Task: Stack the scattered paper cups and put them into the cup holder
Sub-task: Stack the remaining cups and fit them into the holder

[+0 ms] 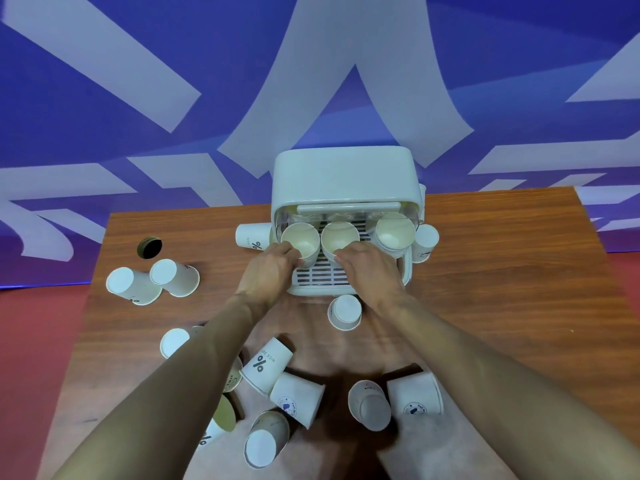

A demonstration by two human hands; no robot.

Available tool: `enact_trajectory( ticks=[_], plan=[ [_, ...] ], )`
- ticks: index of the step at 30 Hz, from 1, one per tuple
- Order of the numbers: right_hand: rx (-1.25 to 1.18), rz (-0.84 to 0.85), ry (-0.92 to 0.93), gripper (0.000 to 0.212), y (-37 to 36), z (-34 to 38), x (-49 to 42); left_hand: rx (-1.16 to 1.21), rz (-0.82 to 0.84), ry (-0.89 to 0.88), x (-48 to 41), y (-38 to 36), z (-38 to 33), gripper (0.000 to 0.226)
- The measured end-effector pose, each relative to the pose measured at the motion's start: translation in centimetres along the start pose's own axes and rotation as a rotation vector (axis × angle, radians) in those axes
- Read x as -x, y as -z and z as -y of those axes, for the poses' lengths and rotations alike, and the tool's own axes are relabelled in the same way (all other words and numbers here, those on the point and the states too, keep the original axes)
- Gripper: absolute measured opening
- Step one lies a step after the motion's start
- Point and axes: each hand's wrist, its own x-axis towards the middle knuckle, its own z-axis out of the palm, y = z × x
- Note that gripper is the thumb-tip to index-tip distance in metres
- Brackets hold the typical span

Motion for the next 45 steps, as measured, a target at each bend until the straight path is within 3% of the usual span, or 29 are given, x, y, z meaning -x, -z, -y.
enact_trajectory(
  ticks=[5, 9, 14, 18, 25, 31, 35, 38, 45],
  plan=[
    [0.039, 0.008, -0.027, 0.021, 0.0, 0.2, 0.0, 0.022, -0.033, -0.008, -0.1, 0.0, -0.5, 0.021],
    [-0.052, -0.072, -0.032, 0.033, 0.9, 0.2, 1.3, -0.089, -0.123, 0.01, 0.5, 0.9, -1.1, 0.028],
    [-0.037, -0.224, 0.062, 0.021, 2.6, -0.9, 4.5, -0.155, -0.189, -0.129, 1.8, 3.2, -2.1, 0.013],
    [0.005, -0.248, 0.081, 0.016, 3.8, -3.8, 7.9, -0.196, -0.095, -0.257, 2.3, 4.3, -3.9, 0.01],
    [0.114, -0.122, -0.167, 0.021, 6.8, -12.4, 15.0, -0.213, -0.023, -0.399, 0.5, 4.6, -10.7, 0.002],
    [0.102, -0.008, -0.384, 0.022, 6.9, -18.5, 20.7, -0.316, 0.094, -0.48, -2.5, 2.0, -19.0, 0.021],
    [0.016, 0.164, -0.341, 0.029, 5.0, -17.8, 22.5, -0.459, 0.141, -0.434, -5.1, 0.8, -22.9, 0.019],
    [-0.145, 0.282, -0.303, 0.029, 2.7, -15.9, 23.4, -0.538, 0.158, -0.356, -7.8, -0.4, -24.8, 0.034],
    [-0.324, 0.277, -0.362, 0.055, 0.4, -12.5, 23.9, -0.712, 0.157, -0.39, -12.8, -3.0, -25.9, 0.037]
  ],
)
